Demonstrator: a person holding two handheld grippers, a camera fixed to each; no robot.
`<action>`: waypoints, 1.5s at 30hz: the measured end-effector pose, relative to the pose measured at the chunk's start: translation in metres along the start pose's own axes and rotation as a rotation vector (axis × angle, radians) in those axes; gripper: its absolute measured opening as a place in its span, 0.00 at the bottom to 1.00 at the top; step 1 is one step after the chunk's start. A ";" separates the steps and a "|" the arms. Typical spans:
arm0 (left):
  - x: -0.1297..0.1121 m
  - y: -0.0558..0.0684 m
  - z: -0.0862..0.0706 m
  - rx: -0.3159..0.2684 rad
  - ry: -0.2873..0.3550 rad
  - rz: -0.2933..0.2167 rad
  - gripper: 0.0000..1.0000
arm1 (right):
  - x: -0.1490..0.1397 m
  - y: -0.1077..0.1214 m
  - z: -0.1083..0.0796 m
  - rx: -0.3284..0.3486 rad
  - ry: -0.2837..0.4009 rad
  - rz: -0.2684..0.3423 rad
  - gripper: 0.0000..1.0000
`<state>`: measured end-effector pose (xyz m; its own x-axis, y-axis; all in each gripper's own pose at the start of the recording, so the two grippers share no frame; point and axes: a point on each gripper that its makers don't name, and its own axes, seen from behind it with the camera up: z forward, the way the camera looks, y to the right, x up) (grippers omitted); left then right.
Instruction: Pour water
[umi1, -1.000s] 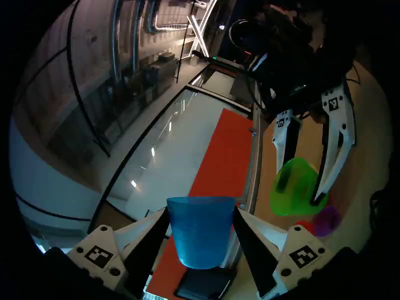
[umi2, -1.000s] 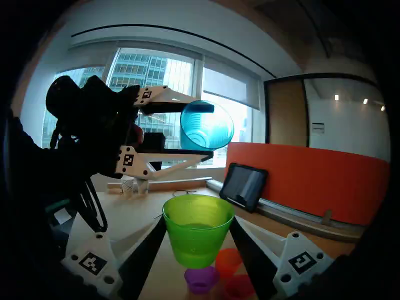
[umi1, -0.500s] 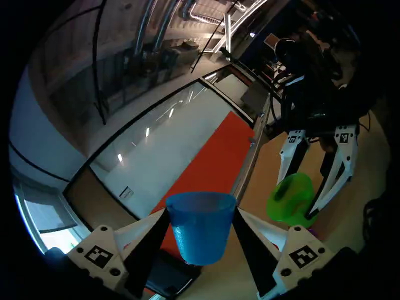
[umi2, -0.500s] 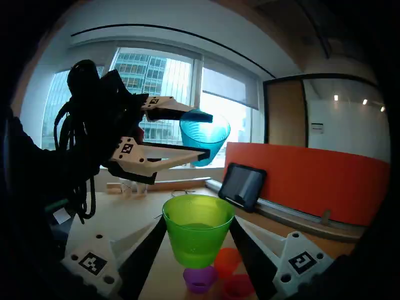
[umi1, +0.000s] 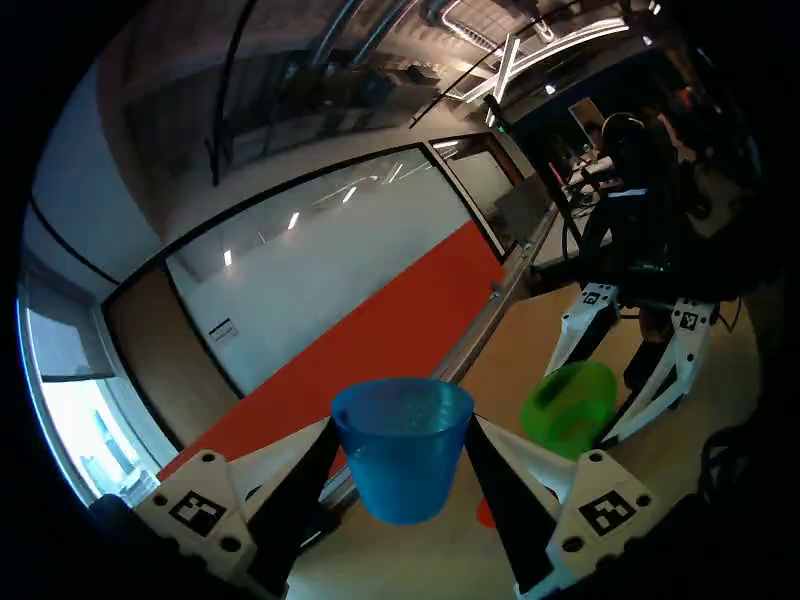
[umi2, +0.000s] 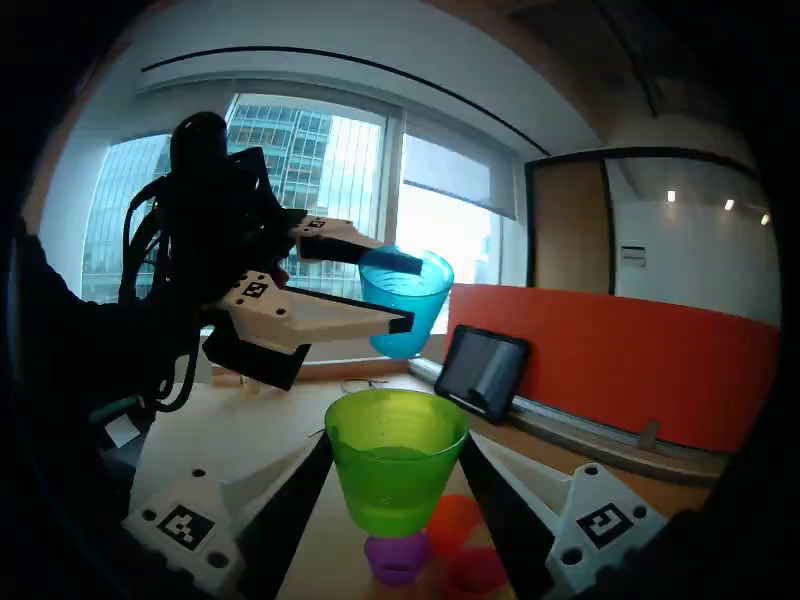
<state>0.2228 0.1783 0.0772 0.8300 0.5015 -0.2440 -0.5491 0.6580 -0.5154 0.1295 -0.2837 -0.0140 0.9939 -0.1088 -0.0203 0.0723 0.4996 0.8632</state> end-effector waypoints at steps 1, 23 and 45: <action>0.000 0.000 0.000 -0.004 -0.001 -0.015 0.86 | 0.000 0.000 0.000 0.000 -0.001 -0.001 0.90; -0.053 0.019 0.001 -0.062 -0.091 -0.245 0.86 | -0.007 0.010 -0.016 -0.023 -0.044 -0.013 0.90; -0.106 0.043 -0.017 -0.086 -0.173 -0.316 0.86 | -0.022 0.032 -0.052 -0.083 -0.109 -0.007 0.90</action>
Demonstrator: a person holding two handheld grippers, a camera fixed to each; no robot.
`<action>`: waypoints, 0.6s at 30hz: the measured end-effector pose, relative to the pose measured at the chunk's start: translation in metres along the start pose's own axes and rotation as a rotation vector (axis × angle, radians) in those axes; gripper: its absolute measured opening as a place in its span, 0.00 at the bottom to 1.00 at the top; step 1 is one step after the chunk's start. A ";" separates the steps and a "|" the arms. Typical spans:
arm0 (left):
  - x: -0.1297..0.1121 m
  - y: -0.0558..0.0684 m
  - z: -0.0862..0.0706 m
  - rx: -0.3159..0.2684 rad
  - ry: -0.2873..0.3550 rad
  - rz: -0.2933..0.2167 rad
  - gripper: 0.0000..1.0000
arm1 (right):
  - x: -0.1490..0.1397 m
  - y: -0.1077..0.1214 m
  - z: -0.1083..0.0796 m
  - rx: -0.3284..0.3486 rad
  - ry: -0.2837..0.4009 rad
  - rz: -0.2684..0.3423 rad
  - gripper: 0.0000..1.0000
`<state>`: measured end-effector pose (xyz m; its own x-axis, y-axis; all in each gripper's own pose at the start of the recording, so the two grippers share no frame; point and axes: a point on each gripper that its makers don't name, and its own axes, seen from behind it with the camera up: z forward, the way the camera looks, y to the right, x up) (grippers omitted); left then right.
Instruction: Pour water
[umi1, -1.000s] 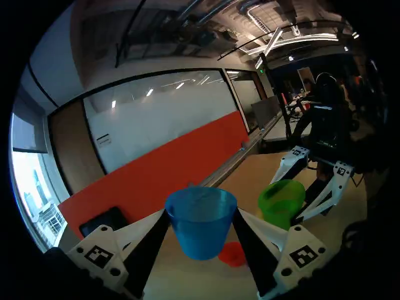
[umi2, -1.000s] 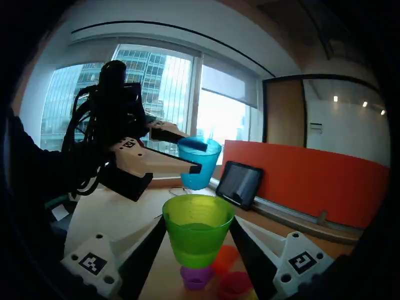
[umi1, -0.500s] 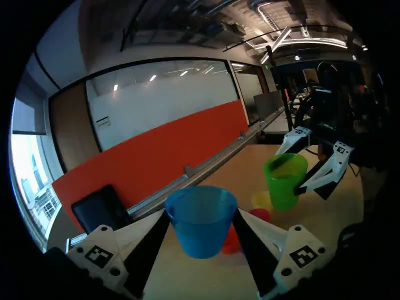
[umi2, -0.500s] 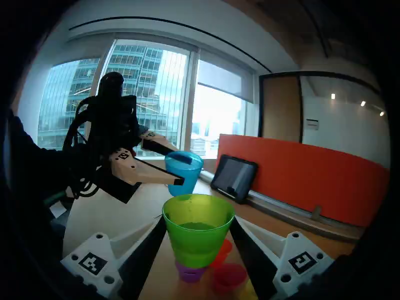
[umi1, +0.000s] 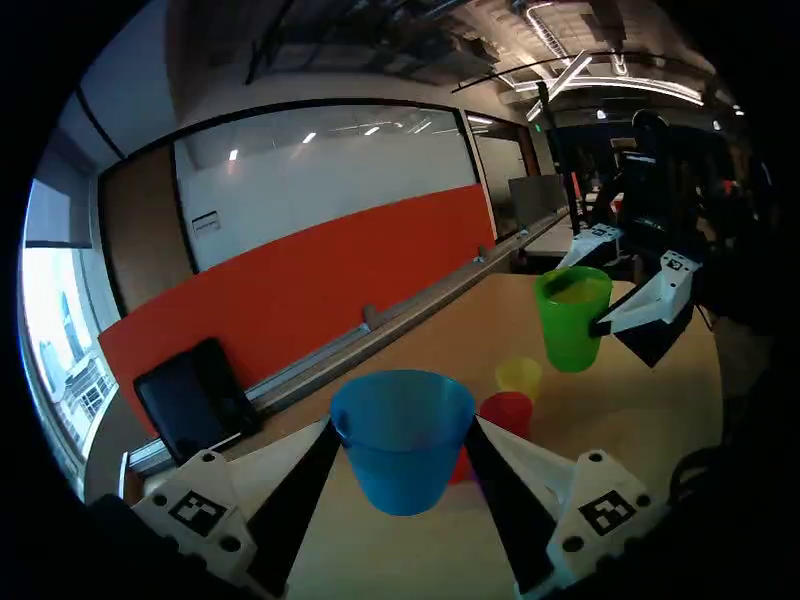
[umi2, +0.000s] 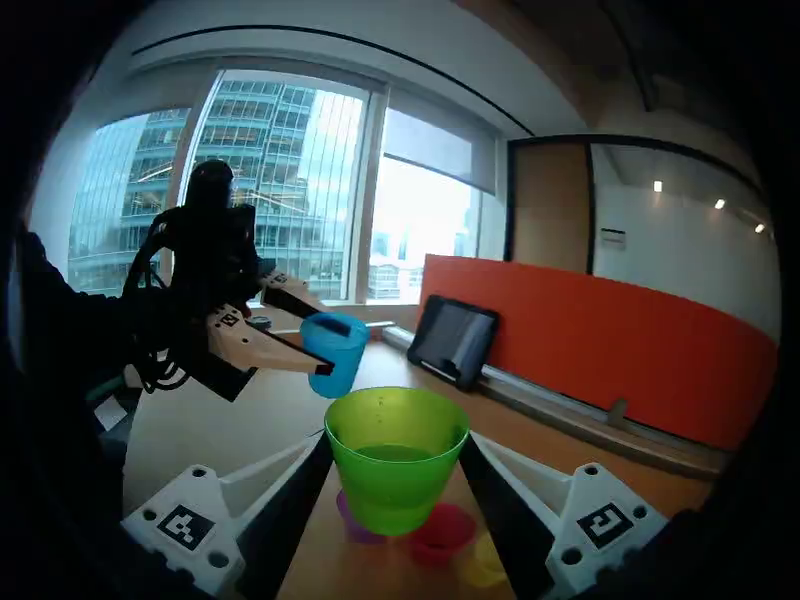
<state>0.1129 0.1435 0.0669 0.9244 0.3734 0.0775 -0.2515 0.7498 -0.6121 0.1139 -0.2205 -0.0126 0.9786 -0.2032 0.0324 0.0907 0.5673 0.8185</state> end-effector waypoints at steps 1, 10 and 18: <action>-0.002 0.000 0.000 -0.001 -0.003 -0.003 0.87 | -0.001 0.001 -0.002 -0.002 -0.002 0.002 0.90; -0.017 0.008 -0.003 -0.012 -0.025 -0.028 0.86 | -0.010 0.009 -0.016 -0.021 -0.025 0.012 0.90; -0.032 0.015 -0.002 -0.025 -0.047 -0.047 0.86 | -0.022 0.014 -0.025 -0.034 -0.057 0.010 0.90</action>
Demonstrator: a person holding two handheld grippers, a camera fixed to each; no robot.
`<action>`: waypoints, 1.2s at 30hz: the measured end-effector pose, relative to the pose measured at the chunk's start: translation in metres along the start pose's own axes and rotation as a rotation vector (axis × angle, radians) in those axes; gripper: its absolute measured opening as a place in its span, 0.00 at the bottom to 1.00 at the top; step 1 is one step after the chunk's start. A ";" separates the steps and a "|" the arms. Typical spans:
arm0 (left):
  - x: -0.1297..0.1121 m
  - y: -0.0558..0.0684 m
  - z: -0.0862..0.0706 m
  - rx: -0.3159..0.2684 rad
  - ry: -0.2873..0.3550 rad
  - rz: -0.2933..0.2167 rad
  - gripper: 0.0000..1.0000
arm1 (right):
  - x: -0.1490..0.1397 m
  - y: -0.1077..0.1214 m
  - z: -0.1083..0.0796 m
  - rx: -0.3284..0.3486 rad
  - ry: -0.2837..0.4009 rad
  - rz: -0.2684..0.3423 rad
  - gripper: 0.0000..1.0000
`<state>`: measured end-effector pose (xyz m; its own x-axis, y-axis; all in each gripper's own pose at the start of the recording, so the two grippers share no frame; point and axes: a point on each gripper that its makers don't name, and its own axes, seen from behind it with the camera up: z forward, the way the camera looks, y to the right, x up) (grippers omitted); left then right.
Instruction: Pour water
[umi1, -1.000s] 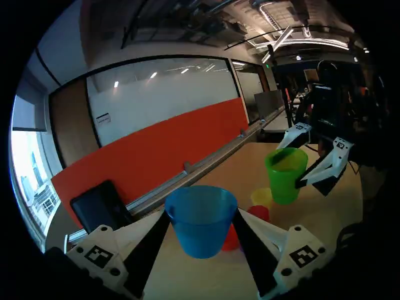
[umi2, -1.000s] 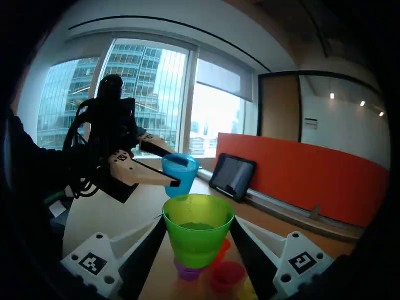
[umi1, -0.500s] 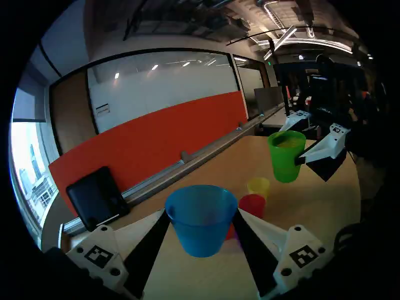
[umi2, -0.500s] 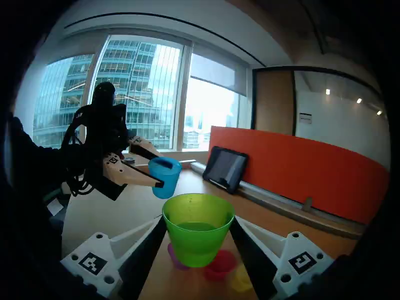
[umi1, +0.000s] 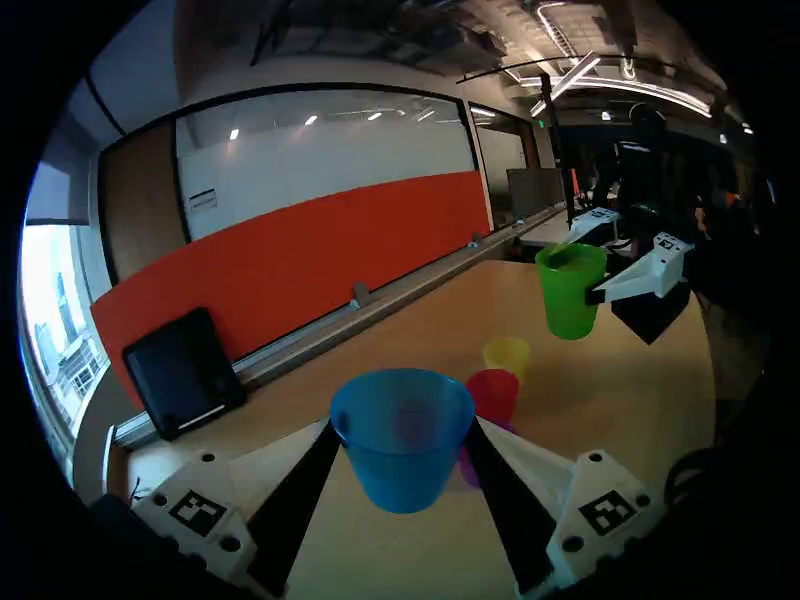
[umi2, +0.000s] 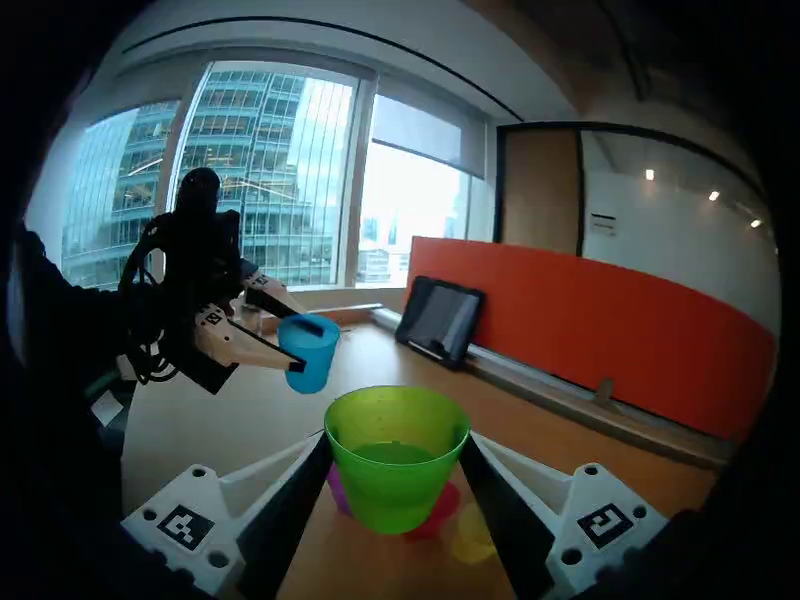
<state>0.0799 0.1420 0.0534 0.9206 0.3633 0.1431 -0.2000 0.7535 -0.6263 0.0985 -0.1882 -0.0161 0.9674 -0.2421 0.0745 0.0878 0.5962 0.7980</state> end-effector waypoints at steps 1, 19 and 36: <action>-0.001 0.000 0.000 -0.001 -0.003 -0.001 0.86 | -0.001 0.001 -0.001 -0.002 -0.002 0.000 0.90; -0.029 0.012 0.002 -0.032 -0.054 -0.025 0.86 | -0.023 0.006 -0.009 -0.005 -0.061 0.008 0.90; -0.080 0.039 0.004 -0.105 -0.171 -0.026 0.86 | -0.068 0.002 -0.013 0.026 -0.182 0.007 0.90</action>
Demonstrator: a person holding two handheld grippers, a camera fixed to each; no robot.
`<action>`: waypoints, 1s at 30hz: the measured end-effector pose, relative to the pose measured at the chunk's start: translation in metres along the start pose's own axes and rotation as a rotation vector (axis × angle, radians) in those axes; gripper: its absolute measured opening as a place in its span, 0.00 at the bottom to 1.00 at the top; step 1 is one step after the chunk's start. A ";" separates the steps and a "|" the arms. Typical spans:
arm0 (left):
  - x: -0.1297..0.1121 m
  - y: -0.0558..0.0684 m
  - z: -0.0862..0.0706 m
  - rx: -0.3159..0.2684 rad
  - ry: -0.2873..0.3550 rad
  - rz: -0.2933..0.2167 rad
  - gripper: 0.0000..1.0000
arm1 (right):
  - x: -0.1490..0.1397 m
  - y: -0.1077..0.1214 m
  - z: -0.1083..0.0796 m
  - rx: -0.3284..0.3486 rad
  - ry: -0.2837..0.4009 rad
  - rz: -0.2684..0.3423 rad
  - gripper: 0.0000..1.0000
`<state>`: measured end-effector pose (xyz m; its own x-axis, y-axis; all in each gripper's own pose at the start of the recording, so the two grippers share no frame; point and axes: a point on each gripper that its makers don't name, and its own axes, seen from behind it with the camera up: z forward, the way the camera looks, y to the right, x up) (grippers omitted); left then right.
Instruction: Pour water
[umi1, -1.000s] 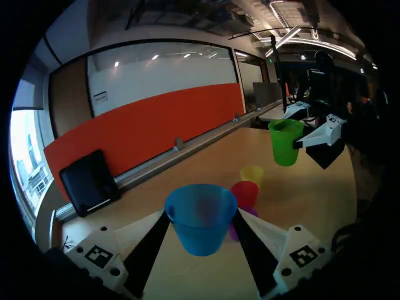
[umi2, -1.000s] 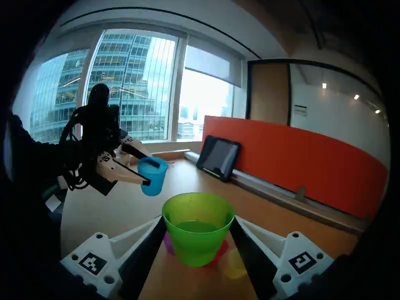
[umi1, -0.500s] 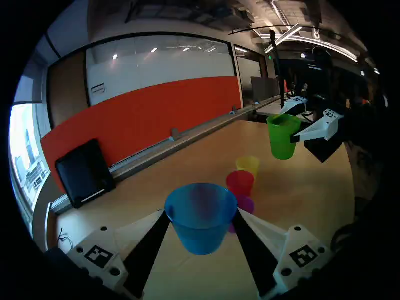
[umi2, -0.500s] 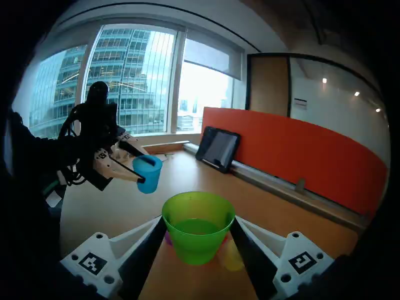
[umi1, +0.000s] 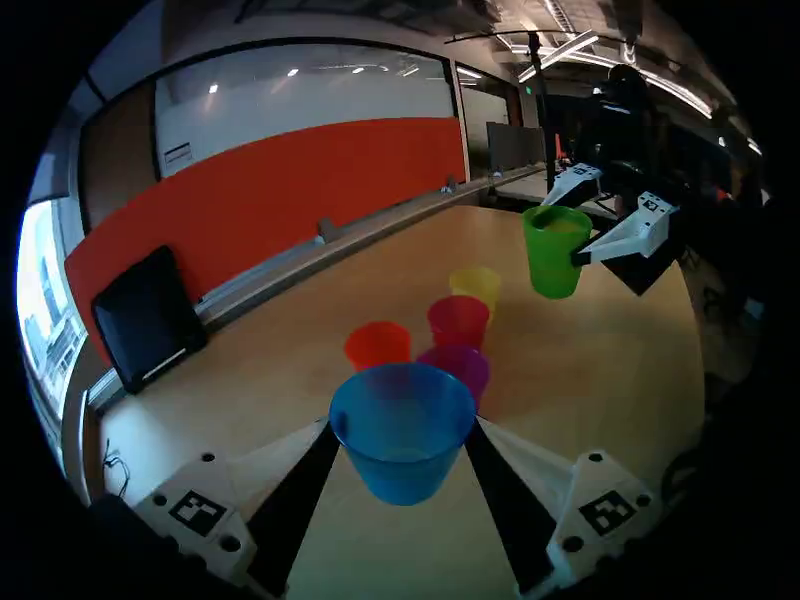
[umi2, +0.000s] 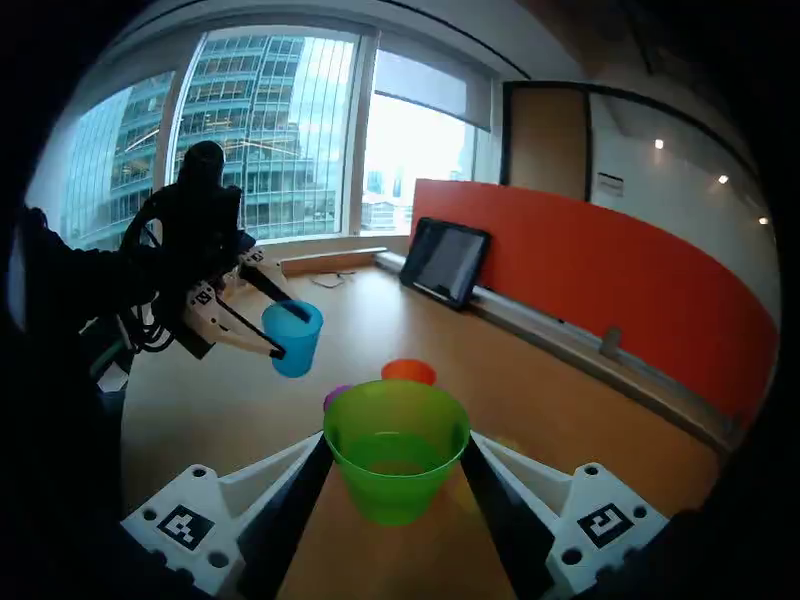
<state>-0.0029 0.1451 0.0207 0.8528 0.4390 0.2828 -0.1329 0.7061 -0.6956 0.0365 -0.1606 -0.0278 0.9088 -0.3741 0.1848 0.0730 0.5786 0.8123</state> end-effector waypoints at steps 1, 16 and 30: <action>-0.003 0.001 0.001 -0.004 -0.006 -0.002 0.86 | -0.003 -0.001 0.001 0.003 -0.008 0.000 0.90; -0.047 0.016 0.024 -0.066 -0.077 -0.067 0.86 | -0.041 -0.009 0.015 0.029 -0.100 0.017 0.90; -0.069 0.020 0.033 -0.087 -0.097 -0.100 0.86 | -0.064 -0.008 0.022 0.024 -0.144 0.036 0.90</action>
<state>-0.0813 0.1474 0.0090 0.8063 0.4236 0.4129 -0.0021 0.7000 -0.7142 -0.0314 -0.1572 -0.0339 0.8422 -0.4547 0.2896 0.0302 0.5762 0.8168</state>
